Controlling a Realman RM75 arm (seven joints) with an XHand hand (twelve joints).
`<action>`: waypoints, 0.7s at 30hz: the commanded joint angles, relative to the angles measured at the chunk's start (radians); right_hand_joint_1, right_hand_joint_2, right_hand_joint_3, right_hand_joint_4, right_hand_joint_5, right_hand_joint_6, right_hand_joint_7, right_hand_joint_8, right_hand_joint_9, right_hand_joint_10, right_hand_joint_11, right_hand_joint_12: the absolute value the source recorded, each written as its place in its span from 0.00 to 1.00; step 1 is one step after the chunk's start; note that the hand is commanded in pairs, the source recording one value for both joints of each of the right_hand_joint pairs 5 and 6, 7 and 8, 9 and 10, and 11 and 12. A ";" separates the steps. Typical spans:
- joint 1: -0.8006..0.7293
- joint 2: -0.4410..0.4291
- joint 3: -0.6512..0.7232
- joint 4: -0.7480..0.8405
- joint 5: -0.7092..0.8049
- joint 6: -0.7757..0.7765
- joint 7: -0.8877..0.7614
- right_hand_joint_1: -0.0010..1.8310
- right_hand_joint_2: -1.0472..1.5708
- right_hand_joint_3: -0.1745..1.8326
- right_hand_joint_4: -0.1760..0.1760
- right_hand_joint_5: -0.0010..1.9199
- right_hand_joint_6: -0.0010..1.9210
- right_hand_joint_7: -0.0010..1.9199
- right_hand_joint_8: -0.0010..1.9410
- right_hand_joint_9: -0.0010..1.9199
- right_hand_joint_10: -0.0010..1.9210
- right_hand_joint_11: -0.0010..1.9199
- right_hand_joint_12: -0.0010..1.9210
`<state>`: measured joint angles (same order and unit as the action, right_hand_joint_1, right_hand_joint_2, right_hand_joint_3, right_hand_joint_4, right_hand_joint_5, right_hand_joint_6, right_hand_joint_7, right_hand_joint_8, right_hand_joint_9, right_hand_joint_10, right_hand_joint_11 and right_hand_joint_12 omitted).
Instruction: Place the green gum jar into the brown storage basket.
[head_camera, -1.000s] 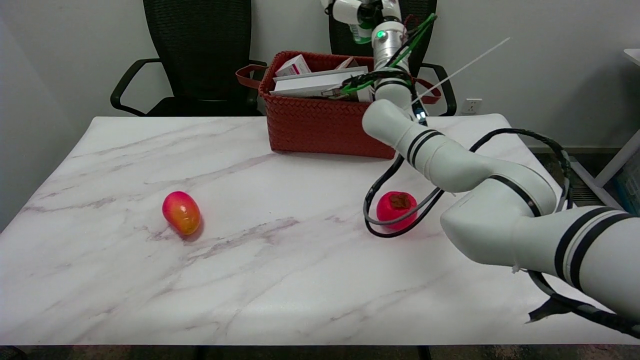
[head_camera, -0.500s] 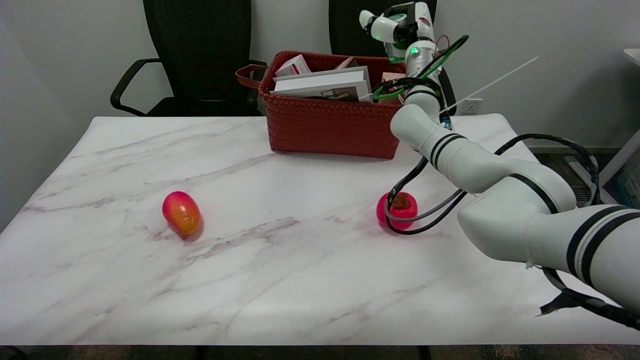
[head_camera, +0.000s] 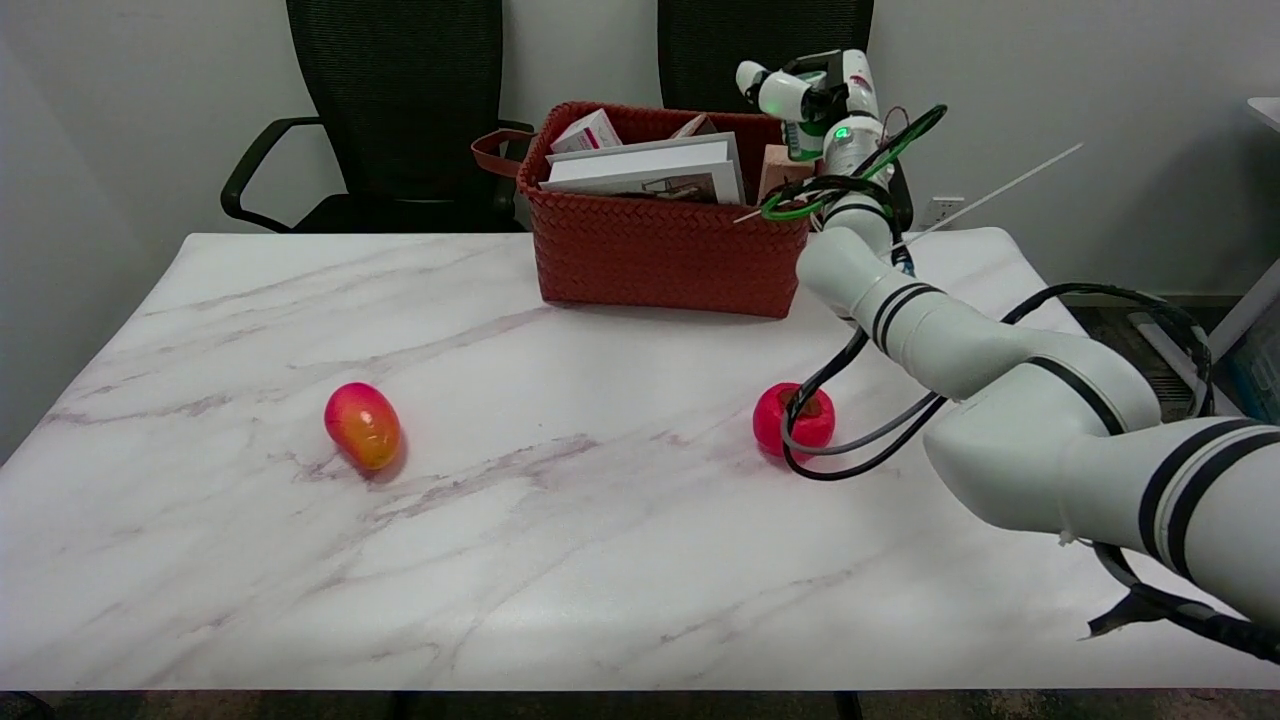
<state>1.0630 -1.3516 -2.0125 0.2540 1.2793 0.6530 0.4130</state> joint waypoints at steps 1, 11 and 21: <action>-0.021 -0.019 -0.006 -0.022 0.054 -0.021 0.000 0.52 0.83 0.37 0.50 0.99 0.99 0.89 0.88 0.78 0.78 0.68 0.68; -0.031 -0.034 -0.007 -0.024 0.056 -0.021 0.004 0.51 0.83 0.36 0.50 0.99 0.99 0.89 0.88 0.78 0.78 0.67 0.67; -0.040 -0.038 -0.006 -0.012 0.056 -0.053 0.006 0.50 0.63 0.39 0.50 0.51 0.51 0.61 0.60 0.31 0.31 0.19 0.19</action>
<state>1.0380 -1.3784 -2.0183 0.2346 1.3248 0.6349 0.4157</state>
